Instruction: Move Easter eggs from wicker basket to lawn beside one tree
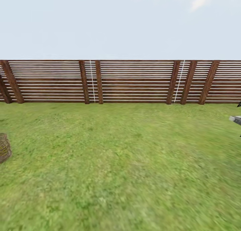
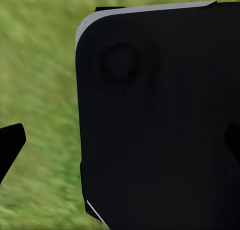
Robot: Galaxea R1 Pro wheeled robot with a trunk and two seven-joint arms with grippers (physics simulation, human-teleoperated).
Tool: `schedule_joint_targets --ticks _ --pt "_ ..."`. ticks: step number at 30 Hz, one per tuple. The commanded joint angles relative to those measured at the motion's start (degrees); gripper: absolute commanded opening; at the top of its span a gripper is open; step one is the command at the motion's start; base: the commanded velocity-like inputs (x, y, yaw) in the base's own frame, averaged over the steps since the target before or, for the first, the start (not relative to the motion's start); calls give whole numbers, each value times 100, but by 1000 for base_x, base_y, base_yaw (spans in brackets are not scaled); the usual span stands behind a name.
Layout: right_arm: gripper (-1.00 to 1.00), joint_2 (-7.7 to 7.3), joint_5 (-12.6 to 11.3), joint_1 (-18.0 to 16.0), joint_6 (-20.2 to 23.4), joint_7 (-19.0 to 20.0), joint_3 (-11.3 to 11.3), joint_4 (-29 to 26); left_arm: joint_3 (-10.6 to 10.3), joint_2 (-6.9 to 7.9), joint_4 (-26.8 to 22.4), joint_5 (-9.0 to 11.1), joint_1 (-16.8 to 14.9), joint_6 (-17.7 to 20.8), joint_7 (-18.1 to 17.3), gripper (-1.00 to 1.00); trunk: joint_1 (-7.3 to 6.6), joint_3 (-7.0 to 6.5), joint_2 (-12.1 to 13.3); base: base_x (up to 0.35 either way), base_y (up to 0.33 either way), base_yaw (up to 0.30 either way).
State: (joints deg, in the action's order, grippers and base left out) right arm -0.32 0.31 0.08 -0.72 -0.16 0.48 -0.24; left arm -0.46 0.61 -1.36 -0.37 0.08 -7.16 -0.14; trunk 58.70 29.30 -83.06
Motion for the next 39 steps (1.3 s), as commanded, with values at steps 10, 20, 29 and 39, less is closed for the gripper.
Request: schedule_joint_targets --ticks 10,20,29,39 --pt "100 26 4 1 -14 -2 10 -2 -15 0 -5 -7 1 -21 4 100 3 88 -2 315 0 152" --pt "100 50 4 1 -16 -2 13 -2 -16 0 -11 -7 1 -32 5 100 3 157 -2 326 0 204" --pt "100 83 10 1 -16 -2 17 -2 -16 0 -10 -7 1 -132 5 100 3 215 -2 327 0 228" --pt "100 110 11 1 -16 -2 17 -9 -16 0 -7 -7 1 -183 5 100 3 278 -2 327 -14 230"
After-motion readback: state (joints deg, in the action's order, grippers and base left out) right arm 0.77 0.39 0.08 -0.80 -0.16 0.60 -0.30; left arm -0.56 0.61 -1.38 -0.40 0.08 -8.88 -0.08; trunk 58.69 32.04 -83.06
